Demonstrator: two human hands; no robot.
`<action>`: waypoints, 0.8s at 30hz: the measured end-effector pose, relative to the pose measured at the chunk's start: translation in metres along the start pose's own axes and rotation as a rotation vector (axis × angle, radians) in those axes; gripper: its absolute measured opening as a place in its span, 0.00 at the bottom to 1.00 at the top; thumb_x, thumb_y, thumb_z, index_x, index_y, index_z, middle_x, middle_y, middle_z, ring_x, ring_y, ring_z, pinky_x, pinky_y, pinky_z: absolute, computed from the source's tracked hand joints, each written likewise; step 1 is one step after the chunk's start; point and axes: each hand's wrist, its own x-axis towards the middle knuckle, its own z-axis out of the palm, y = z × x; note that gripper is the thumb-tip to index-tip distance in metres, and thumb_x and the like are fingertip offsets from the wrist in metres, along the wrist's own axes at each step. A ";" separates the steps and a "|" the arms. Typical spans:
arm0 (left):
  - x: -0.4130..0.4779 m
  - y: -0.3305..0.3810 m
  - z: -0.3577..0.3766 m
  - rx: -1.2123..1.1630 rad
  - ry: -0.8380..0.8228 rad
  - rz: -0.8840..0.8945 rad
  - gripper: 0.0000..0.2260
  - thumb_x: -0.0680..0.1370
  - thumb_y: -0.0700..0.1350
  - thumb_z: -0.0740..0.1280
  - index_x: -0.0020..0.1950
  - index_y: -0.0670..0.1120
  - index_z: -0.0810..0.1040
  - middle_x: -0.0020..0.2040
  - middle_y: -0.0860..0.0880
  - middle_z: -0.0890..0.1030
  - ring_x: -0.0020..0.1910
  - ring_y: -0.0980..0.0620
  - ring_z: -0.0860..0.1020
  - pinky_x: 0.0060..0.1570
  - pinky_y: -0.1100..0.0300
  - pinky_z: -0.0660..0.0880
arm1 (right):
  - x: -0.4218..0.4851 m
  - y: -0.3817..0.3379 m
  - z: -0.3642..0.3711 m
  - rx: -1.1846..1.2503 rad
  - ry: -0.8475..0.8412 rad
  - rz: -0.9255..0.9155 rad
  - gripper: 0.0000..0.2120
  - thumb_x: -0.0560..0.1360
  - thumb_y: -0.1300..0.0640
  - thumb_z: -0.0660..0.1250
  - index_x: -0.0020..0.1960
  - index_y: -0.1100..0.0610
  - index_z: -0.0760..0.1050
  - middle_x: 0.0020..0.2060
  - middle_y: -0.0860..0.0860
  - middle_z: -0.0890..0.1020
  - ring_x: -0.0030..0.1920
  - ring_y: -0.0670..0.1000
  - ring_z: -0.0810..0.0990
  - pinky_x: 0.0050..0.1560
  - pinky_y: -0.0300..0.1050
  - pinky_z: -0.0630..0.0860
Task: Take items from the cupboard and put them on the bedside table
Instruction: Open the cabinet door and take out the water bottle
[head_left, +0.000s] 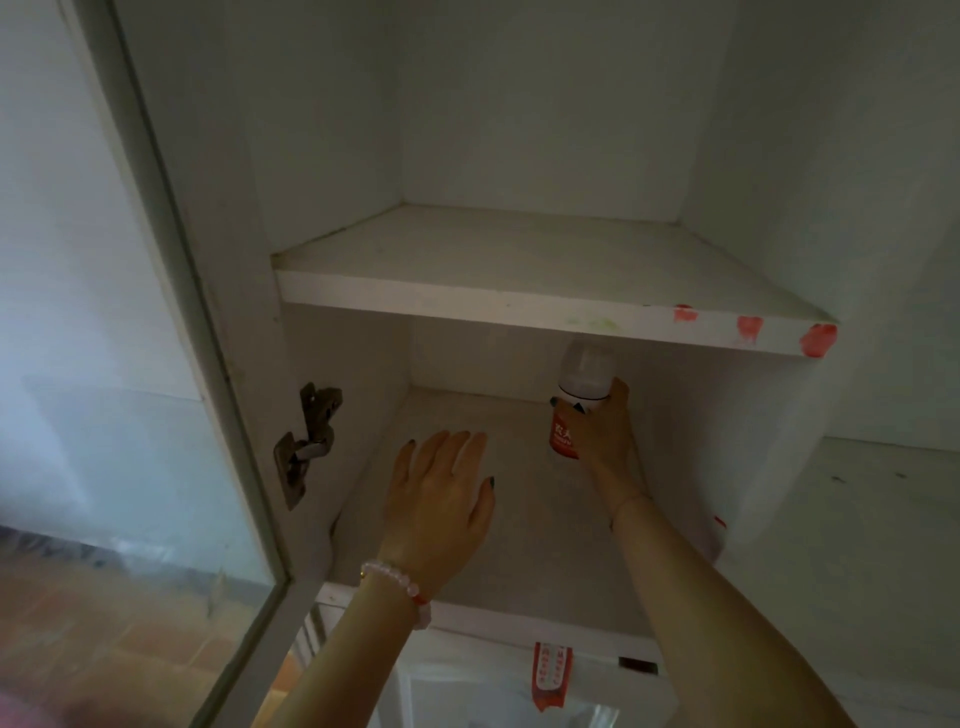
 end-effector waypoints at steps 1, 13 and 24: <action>0.001 0.000 0.000 -0.001 -0.001 0.000 0.20 0.74 0.51 0.56 0.61 0.43 0.76 0.56 0.46 0.81 0.56 0.45 0.78 0.56 0.43 0.74 | -0.001 -0.001 -0.002 0.003 -0.001 0.004 0.32 0.68 0.59 0.75 0.66 0.55 0.63 0.60 0.53 0.75 0.58 0.52 0.75 0.59 0.50 0.73; -0.009 0.000 -0.007 -0.201 -0.021 -0.050 0.23 0.75 0.52 0.55 0.65 0.42 0.73 0.59 0.44 0.79 0.57 0.44 0.78 0.57 0.44 0.73 | -0.066 -0.042 -0.022 0.010 -0.120 0.008 0.25 0.64 0.50 0.77 0.56 0.56 0.73 0.50 0.50 0.81 0.49 0.49 0.80 0.47 0.47 0.79; -0.042 0.073 -0.054 -0.958 -0.017 -0.259 0.21 0.77 0.52 0.57 0.69 0.51 0.69 0.64 0.55 0.74 0.60 0.66 0.72 0.55 0.73 0.69 | -0.165 -0.047 -0.057 0.003 -0.264 -0.015 0.31 0.59 0.47 0.77 0.59 0.50 0.71 0.48 0.45 0.80 0.49 0.46 0.80 0.48 0.43 0.78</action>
